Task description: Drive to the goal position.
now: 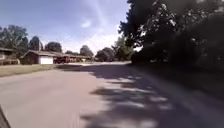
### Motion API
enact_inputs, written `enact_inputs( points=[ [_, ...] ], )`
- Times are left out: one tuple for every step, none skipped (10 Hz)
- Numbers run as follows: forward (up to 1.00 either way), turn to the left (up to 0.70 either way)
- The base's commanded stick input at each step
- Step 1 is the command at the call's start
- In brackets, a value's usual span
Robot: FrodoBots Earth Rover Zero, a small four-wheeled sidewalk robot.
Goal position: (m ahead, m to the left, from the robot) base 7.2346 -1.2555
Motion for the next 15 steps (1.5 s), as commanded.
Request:
enact_inputs(
  points=[
    [0.70,0.03],
    [0.70,0.03],
    [0.70,0.03],
    [0.70,0.03],
    [0.70,0.03],
    [0.70,0.03],
    [0.70,0.03],
    [0.70,0.03],
    [0.70,0.03],
    [0.70,0.03],
    [0.70,0.01],
    [0.70,-0.09],
    [0.70,-0.19],
    [0.70,0.03],
    [0.70,0.03]
  ],
)
